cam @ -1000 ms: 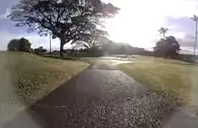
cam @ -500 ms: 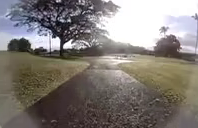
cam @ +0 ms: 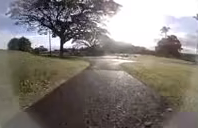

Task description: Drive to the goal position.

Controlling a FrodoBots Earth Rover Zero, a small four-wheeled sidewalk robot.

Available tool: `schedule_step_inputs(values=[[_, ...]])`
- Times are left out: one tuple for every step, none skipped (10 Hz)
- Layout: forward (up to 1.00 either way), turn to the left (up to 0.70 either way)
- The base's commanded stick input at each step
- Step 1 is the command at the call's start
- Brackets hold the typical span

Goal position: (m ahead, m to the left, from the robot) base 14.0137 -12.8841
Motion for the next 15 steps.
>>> schedule_step_inputs(values=[[0.60, 0.00], [0.60, 0.00], [0.60, 0.00], [0.60, 0.00], [0.60, 0.00], [0.60, 0.00], [0.60, 0.00], [0.60, 0.00], [0.60, 0.00], [0.60, 0.00], [0.60, 0.00], [0.60, 0.00], [0.60, 0.00], [0.60, 0.00], [0.60, 0.00]])
